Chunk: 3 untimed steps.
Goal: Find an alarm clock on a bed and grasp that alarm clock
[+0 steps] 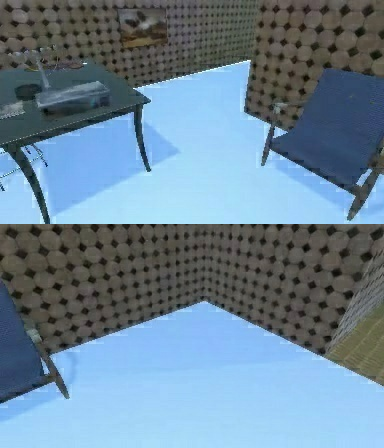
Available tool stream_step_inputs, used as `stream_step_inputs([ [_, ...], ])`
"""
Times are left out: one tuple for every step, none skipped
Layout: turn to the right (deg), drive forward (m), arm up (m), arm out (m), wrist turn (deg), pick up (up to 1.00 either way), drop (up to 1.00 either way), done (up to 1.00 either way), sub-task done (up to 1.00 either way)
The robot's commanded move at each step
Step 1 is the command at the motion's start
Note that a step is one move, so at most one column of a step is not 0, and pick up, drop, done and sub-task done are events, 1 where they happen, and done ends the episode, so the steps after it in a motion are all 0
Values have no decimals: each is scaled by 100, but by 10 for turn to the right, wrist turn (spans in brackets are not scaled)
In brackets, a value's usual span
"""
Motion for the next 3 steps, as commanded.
stream_step_inputs([
  [0, 100, 0, 0, 0, 0, 0, 0, 0],
  [0, 100, 0, 0, 0, 0, 0, 0, 0],
  [30, 0, 0, 0, 0, 0, 0, 0, 0],
])
